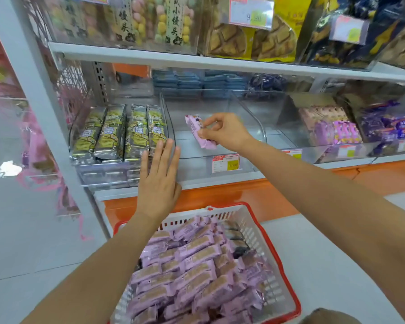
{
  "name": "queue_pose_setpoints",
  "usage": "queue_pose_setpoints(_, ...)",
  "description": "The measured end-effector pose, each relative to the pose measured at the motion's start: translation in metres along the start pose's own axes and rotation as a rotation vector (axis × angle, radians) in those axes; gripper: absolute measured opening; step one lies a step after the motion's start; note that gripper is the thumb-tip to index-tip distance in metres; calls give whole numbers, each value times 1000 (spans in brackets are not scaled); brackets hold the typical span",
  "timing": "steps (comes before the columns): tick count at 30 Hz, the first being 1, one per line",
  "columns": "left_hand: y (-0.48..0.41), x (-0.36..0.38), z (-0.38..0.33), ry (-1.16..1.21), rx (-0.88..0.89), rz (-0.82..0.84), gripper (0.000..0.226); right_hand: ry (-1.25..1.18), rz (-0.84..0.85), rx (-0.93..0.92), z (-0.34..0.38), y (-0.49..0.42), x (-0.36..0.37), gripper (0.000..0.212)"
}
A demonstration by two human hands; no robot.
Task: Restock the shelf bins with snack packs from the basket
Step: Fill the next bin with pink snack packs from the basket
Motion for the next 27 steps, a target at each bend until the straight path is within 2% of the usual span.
queue_pose_setpoints(7,5,12,13,-20,65,-40,84,344,190,139,-6,-30,40,22)
queue_pose_setpoints(11,5,17,18,-20,94,-62,71,417,268,178,-14,-39,58,24)
queue_pose_setpoints(15,3,20,19,-17,108,-67,69,535,381,209,-19,-45,70,27)
queue_pose_setpoints(20,2,20,20,-34,118,-61,71,434,474,283,-23,-50,72,17)
queue_pose_setpoints(23,2,19,19,-34,119,-37,73,402,495,268,-26,-50,69,9)
queue_pose_setpoints(27,4,16,18,-24,117,-6,74,387,487,258,-33,-48,63,14)
Point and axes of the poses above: each hand's wrist, its own y-axis away from the middle knuckle, its own x-axis out of the palm, z = x × y, the point moved 1 cm from there along -y, towards the middle knuckle, and after that the axes turned 15 degrees about -y, right-handed, at the moved point
